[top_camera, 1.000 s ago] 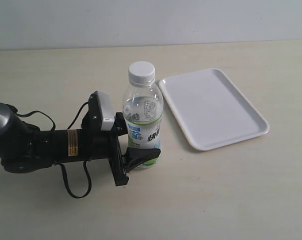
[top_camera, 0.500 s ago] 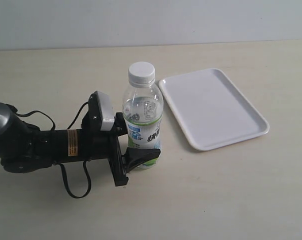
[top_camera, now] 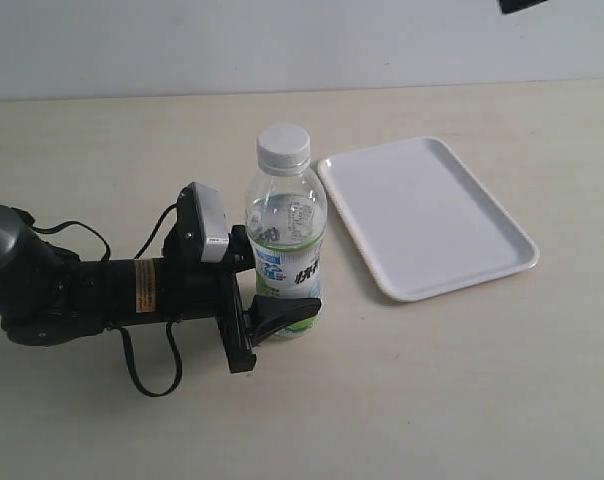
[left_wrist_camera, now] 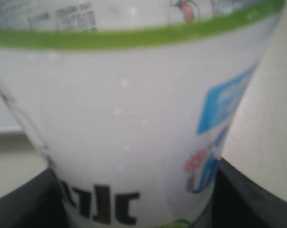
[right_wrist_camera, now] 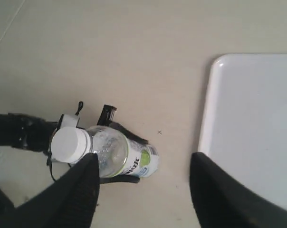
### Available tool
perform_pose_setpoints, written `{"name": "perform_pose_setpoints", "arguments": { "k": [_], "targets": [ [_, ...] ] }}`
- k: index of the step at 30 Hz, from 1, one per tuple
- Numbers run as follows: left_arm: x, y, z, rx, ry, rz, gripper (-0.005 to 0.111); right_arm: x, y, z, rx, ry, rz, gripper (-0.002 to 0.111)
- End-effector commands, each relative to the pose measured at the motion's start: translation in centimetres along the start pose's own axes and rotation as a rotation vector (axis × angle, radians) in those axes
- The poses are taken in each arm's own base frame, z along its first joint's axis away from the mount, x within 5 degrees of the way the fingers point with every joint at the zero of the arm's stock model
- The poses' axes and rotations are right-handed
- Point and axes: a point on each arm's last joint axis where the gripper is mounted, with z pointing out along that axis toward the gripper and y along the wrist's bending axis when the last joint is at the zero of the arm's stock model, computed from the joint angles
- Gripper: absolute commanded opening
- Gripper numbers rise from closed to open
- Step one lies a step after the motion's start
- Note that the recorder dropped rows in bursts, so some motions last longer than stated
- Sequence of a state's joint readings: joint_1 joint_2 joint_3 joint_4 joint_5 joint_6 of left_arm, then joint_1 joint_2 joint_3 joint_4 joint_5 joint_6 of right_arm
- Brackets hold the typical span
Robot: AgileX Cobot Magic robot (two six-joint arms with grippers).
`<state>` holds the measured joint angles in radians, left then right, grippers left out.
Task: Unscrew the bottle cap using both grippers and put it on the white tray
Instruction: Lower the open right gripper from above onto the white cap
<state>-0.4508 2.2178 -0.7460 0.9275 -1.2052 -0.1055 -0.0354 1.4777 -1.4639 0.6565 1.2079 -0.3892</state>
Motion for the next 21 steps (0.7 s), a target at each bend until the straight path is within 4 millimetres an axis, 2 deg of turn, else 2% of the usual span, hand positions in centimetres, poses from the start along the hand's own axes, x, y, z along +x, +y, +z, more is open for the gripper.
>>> {"name": "perform_pose_setpoints", "arguments": {
  "k": [1, 6, 12, 17, 21],
  "targets": [
    [-0.7, 0.0, 0.3, 0.014, -0.029, 0.02, 0.001, 0.1, 2.1, 4.1, -0.066, 0.128, -0.132, 0.062],
    [-0.7, 0.0, 0.4, 0.024, -0.03, 0.026, 0.001, 0.3, 5.1, 6.6, -0.092, 0.202, -0.279, 0.062],
    [-0.7, -0.1, 0.3, 0.032, -0.029, 0.029, 0.001, 0.4, 8.2, 8.0, 0.117, 0.285, -0.512, 0.062],
    [-0.7, -0.1, 0.3, 0.032, -0.029, 0.029, 0.001, 0.6, 10.3, 10.0, 0.113, 0.313, -0.509, 0.062],
    [-0.7, -0.1, 0.3, 0.034, -0.029, 0.03, 0.001, 0.5, 10.5, 11.8, 0.116, 0.339, -0.435, 0.062]
  ]
}}
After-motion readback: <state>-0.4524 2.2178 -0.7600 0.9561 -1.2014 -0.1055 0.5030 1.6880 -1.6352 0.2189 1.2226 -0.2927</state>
